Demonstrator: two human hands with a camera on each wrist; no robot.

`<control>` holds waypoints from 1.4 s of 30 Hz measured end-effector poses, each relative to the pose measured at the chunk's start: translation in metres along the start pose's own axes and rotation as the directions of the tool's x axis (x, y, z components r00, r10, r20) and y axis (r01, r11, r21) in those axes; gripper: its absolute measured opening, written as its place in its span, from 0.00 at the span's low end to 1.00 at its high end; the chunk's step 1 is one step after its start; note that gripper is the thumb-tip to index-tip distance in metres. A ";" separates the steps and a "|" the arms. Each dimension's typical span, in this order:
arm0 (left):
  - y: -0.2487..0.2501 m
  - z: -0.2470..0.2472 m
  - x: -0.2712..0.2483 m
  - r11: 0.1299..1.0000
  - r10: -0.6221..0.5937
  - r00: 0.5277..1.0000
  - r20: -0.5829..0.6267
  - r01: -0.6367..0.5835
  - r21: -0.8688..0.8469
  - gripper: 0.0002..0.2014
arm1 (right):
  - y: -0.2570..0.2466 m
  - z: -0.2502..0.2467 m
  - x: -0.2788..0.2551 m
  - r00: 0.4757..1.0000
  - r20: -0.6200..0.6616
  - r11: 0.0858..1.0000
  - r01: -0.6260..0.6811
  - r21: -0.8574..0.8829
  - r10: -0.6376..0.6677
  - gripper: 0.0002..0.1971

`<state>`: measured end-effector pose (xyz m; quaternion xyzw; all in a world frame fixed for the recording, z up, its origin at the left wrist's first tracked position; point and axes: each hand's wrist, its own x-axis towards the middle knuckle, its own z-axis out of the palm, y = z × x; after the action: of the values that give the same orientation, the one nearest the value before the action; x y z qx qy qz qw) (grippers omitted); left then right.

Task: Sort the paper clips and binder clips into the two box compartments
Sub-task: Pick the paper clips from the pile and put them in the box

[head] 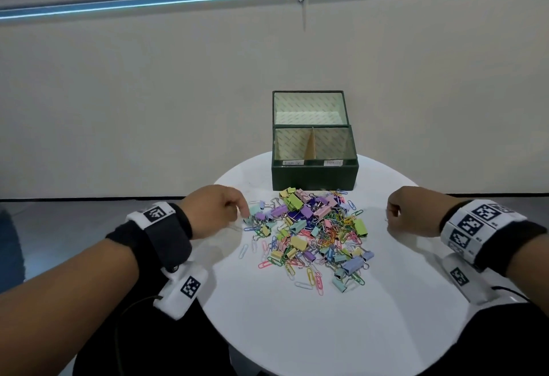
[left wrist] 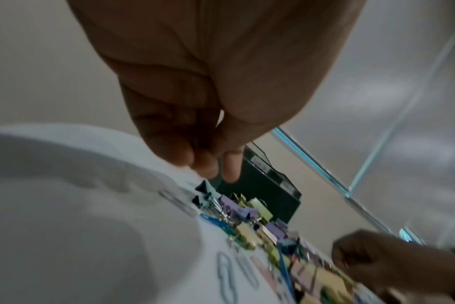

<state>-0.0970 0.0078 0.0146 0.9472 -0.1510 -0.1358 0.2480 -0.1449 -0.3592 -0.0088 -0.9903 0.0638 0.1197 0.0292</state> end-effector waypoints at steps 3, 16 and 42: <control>0.011 0.005 -0.011 0.956 0.072 0.992 0.105 -0.099 0.275 0.15 | -0.004 -0.006 0.000 1.000 0.000 0.993 0.023 0.112 -0.023 0.10; 0.032 0.029 -0.010 0.790 0.292 0.936 0.194 -0.351 0.502 0.11 | -0.034 -0.033 0.000 0.989 0.105 0.144 -0.090 0.985 -0.103 0.10; 0.140 -0.013 0.130 0.869 0.299 0.950 -0.090 -0.232 0.437 0.03 | -0.034 -0.082 0.042 0.950 -0.308 0.631 0.267 0.729 -0.047 0.06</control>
<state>-0.0043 -0.1487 0.0730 0.9560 -0.2860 0.0094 0.0650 -0.0806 -0.3370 0.0624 -0.8937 0.0242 -0.0521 0.4450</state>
